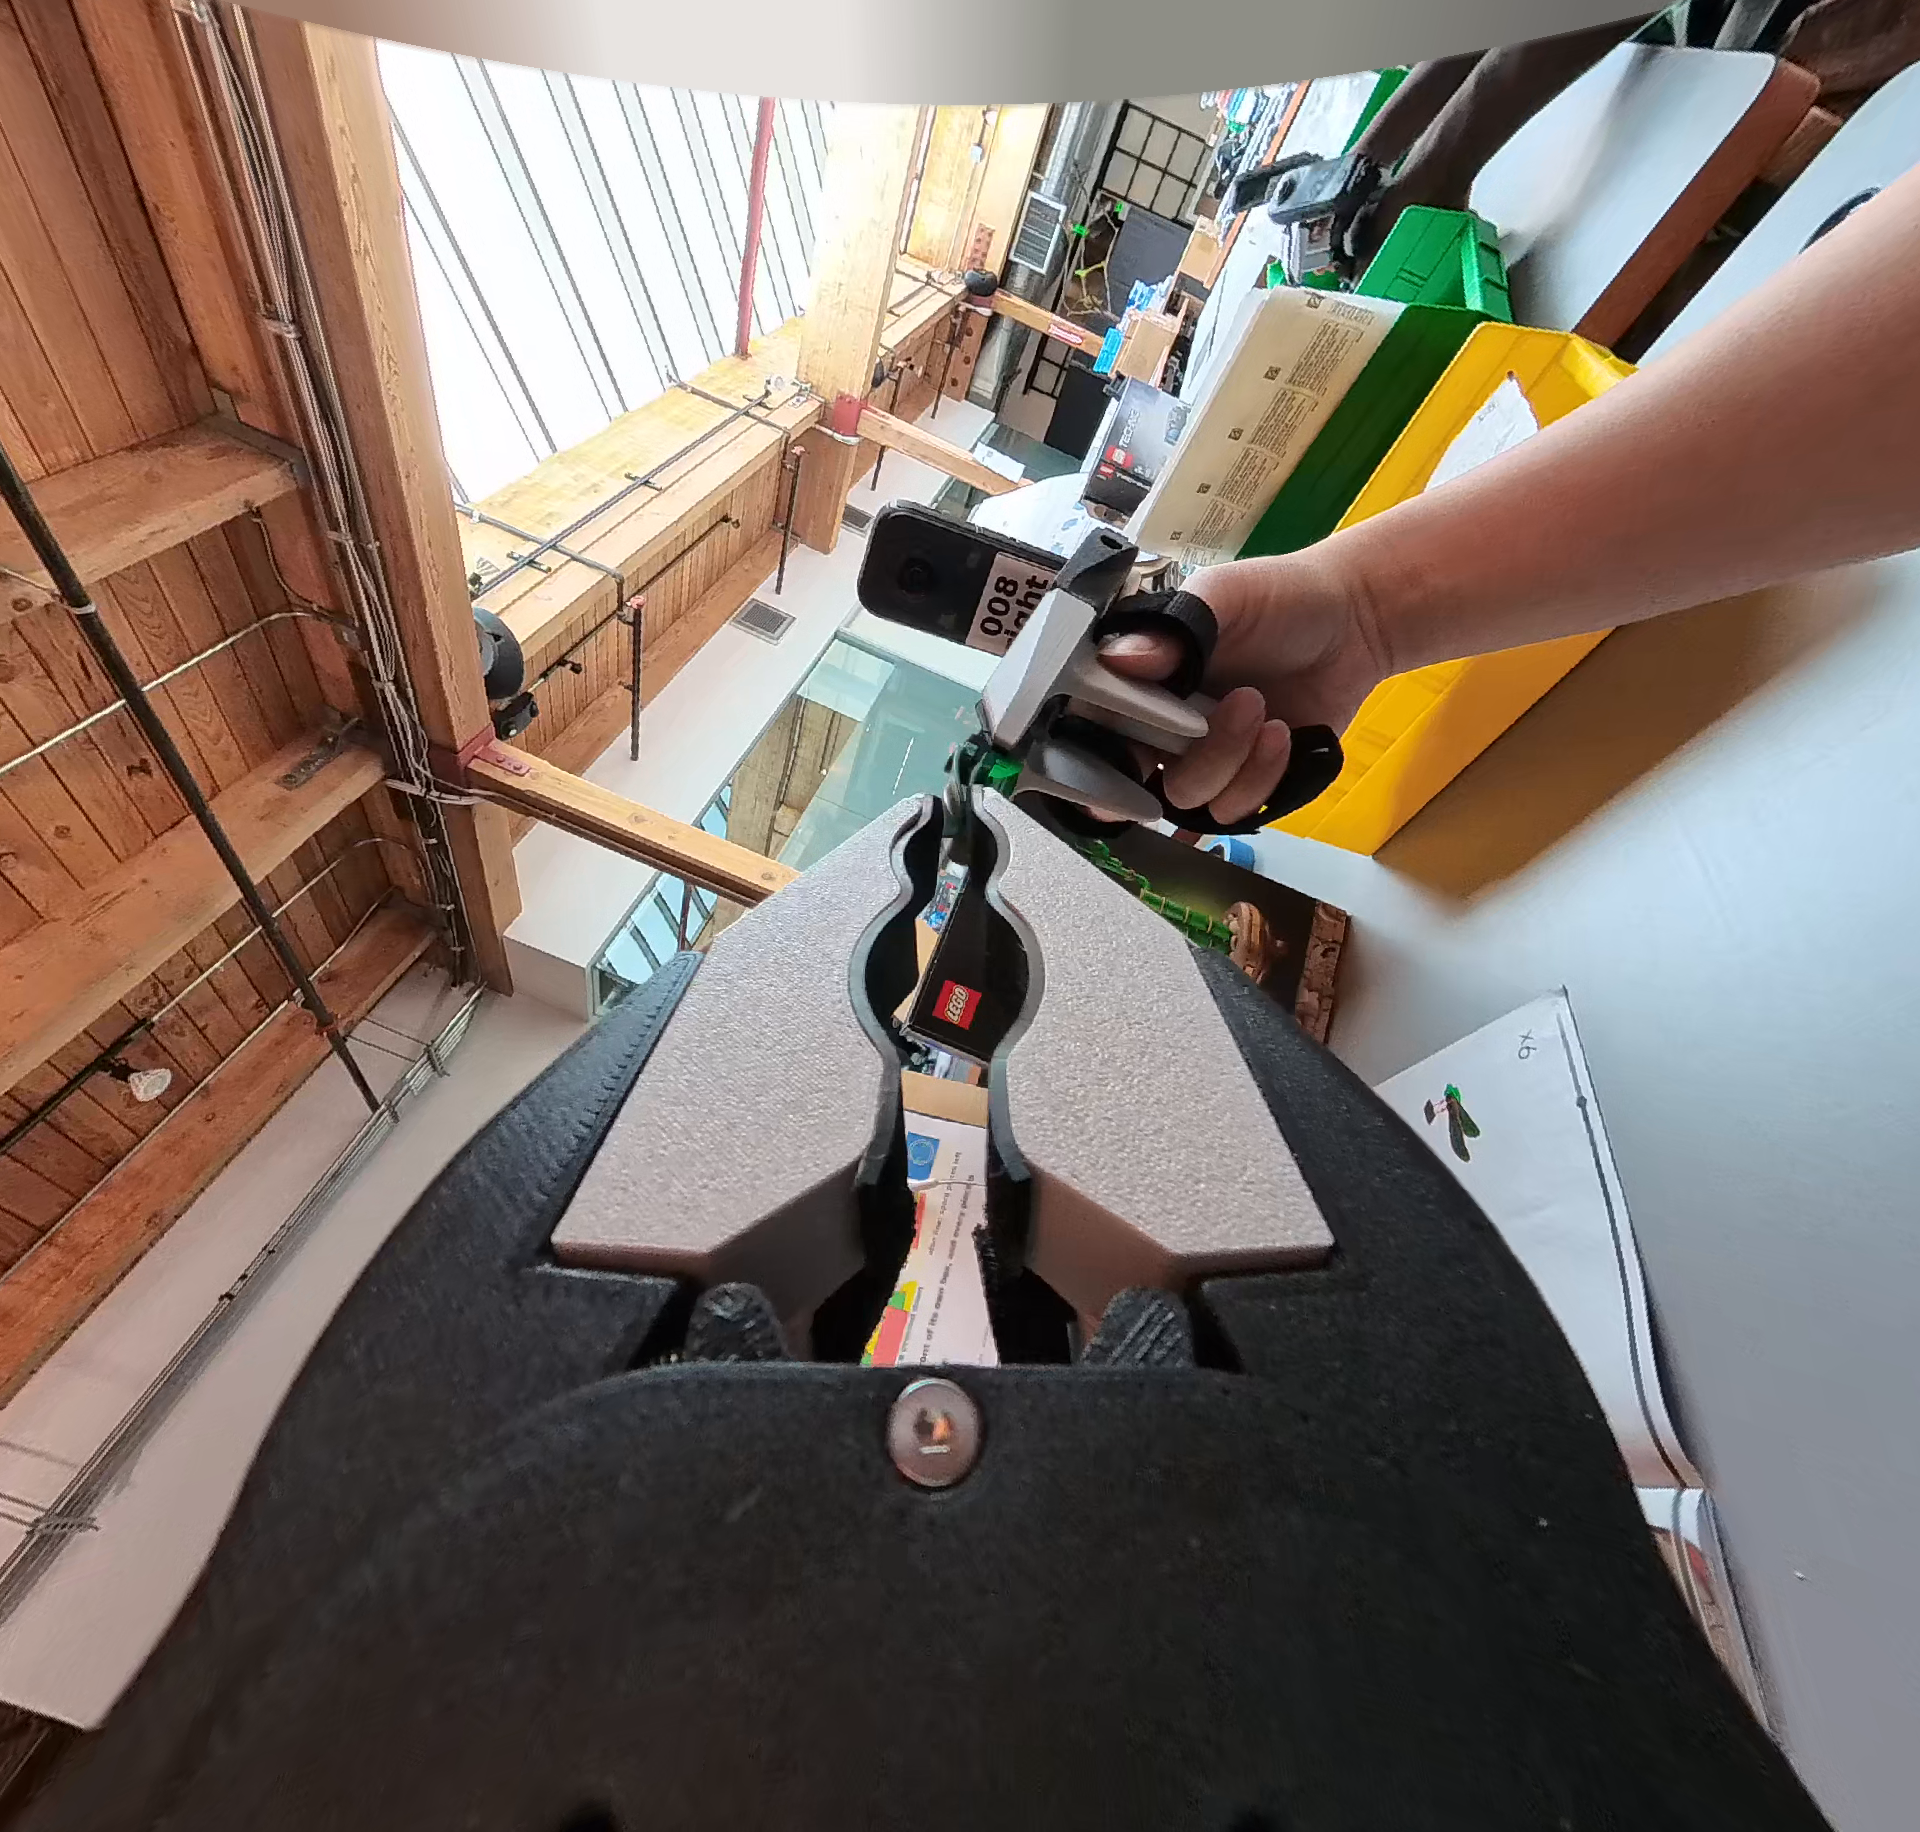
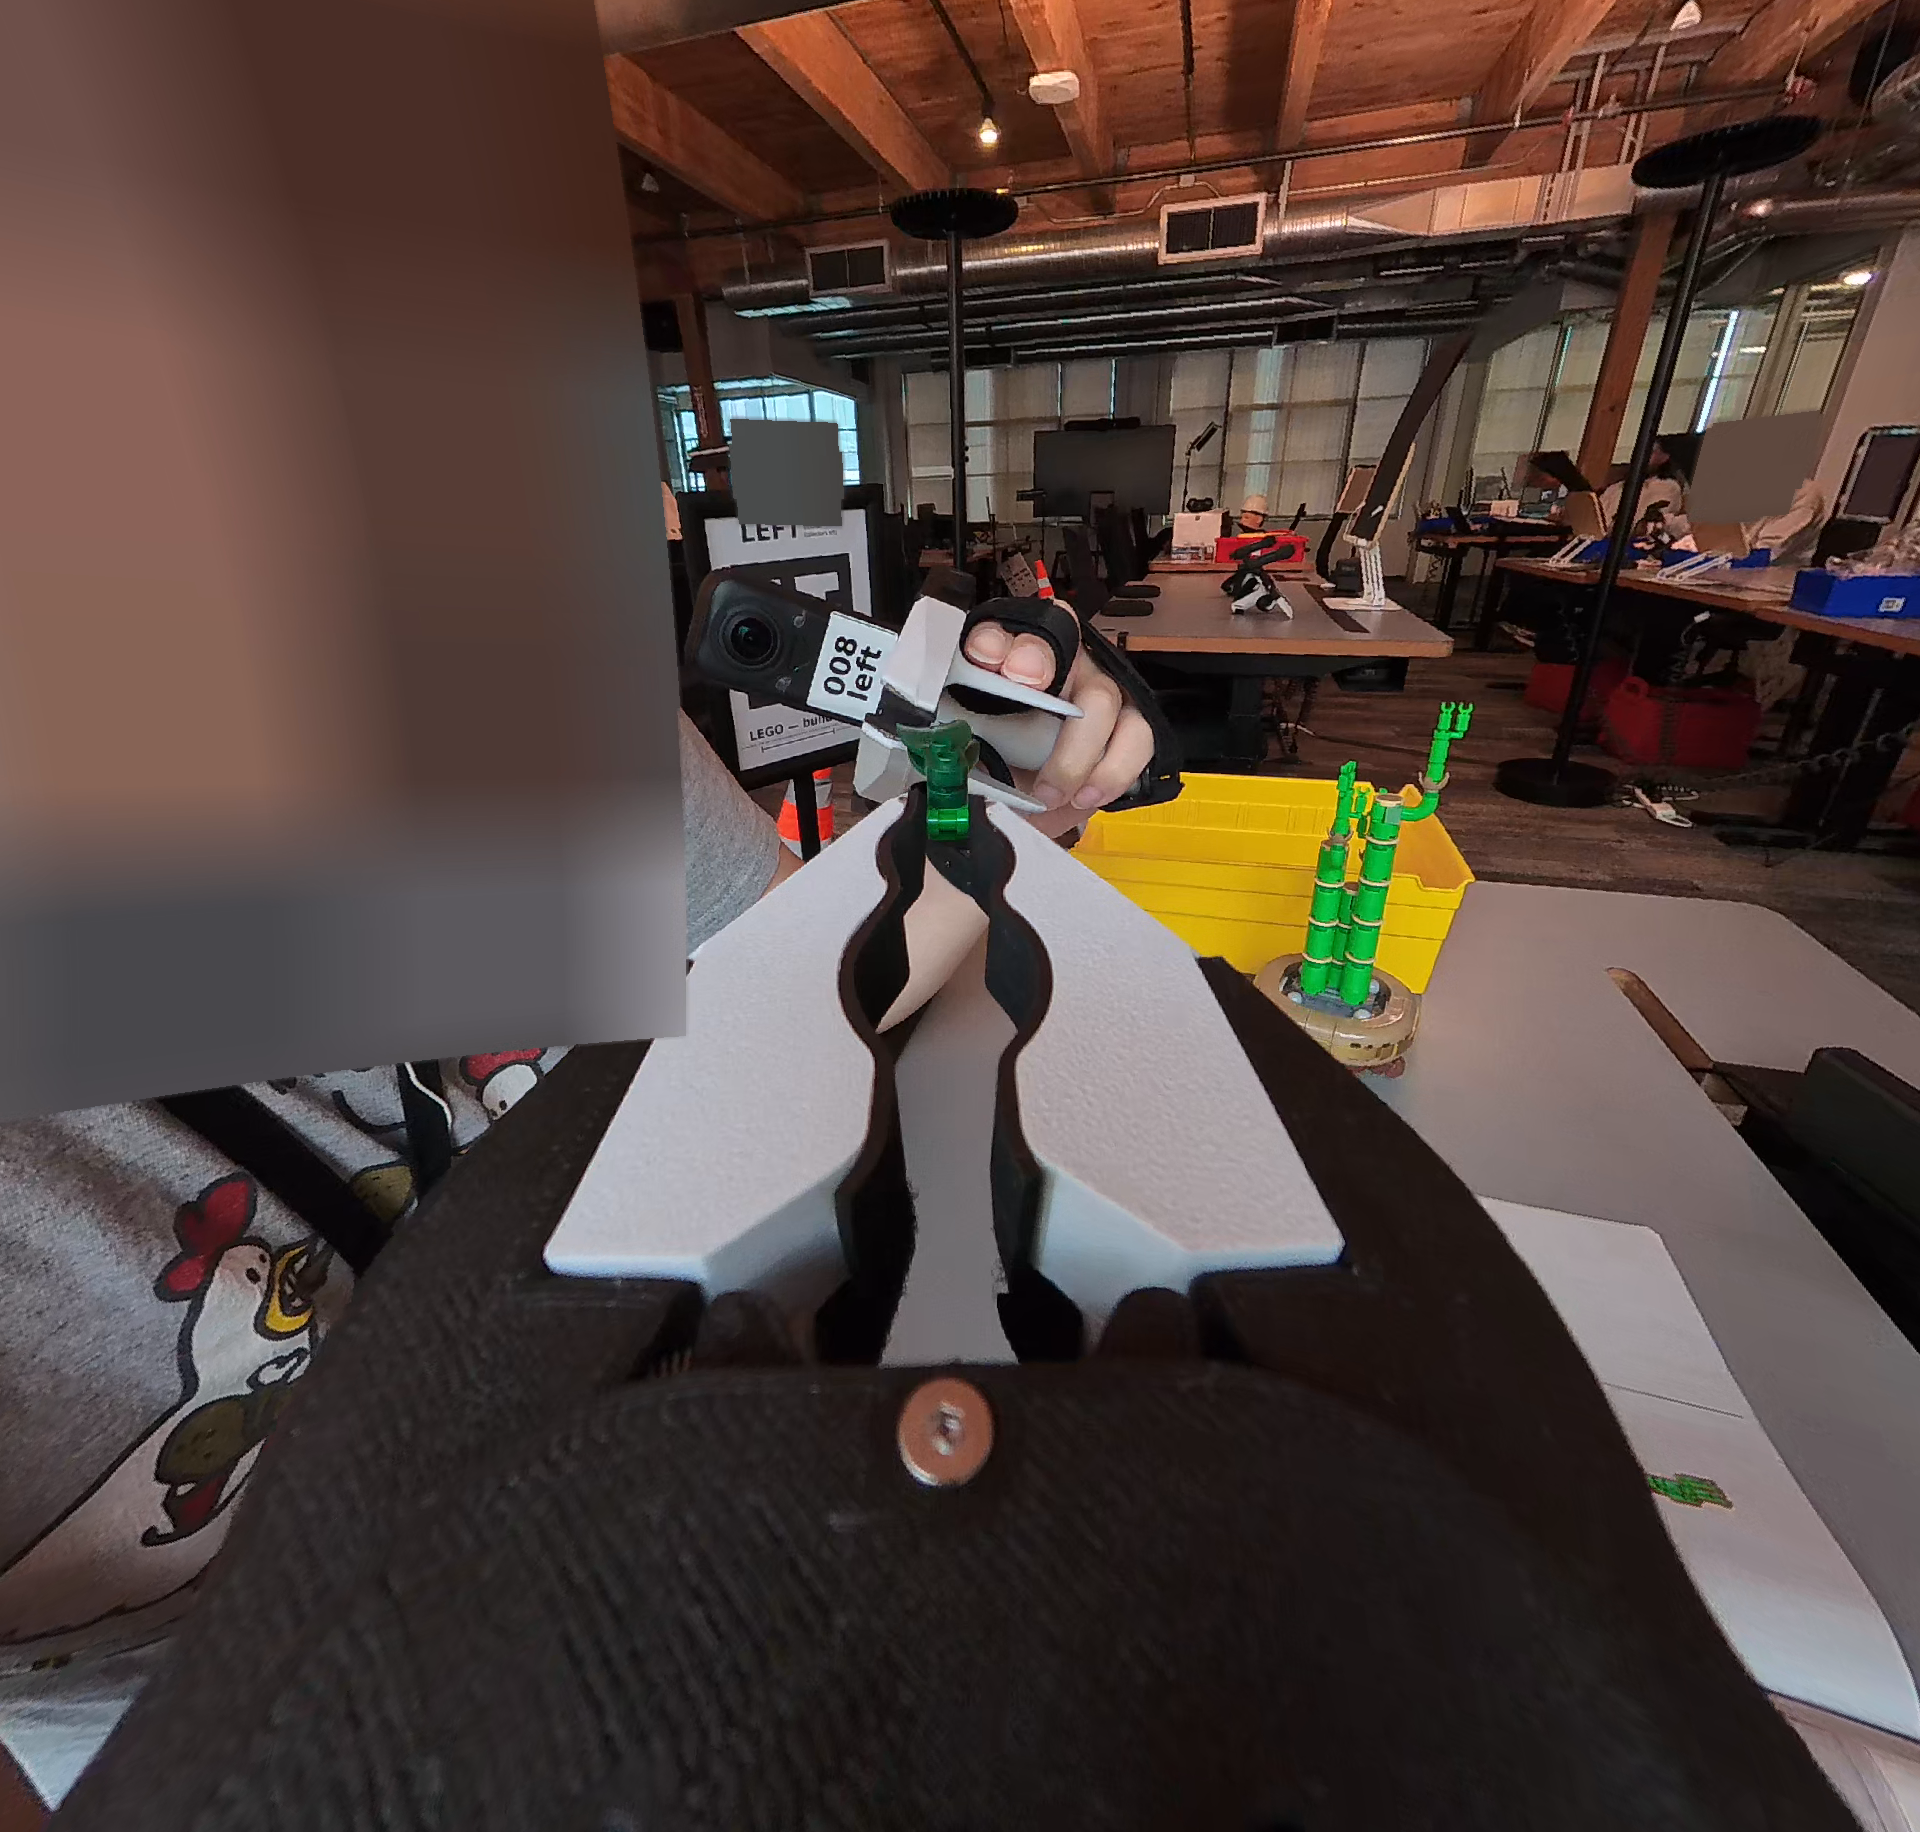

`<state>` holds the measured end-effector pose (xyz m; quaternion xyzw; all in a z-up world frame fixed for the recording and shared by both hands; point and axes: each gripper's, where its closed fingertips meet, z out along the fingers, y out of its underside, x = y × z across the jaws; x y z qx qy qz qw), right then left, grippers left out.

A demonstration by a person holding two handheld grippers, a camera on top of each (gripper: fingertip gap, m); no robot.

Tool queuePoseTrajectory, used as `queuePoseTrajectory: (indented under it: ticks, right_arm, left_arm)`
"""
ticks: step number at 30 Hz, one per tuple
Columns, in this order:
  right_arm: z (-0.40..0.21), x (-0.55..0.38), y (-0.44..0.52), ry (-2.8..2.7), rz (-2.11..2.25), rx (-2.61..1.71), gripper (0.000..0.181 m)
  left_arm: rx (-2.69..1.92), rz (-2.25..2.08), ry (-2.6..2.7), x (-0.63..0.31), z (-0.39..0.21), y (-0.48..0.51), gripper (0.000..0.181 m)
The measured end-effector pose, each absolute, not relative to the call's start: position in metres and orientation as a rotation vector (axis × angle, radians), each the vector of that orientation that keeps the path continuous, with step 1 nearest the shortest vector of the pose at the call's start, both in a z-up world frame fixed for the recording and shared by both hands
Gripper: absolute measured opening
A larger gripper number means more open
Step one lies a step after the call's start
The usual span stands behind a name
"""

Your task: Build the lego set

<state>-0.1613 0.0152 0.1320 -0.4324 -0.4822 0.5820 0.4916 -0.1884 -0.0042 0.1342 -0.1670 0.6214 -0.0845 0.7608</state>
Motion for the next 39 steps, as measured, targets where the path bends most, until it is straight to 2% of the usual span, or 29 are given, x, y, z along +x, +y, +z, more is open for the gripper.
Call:
queuePoseTrajectory:
  ticks: [1,39]
  right_arm:
    - [0.1317,-0.1614,0.0155,-1.17,1.414,-1.053,0.006]
    - [0.1237,-0.1645,0.025,-1.134,1.497,-1.154,0.006]
  left_arm:
    - [-0.366,-0.184,1.352,-0.1884,0.1342,-0.0038,0.002]
    - [-0.434,-0.196,1.377,-0.1861,0.1276,0.0047,0.008]
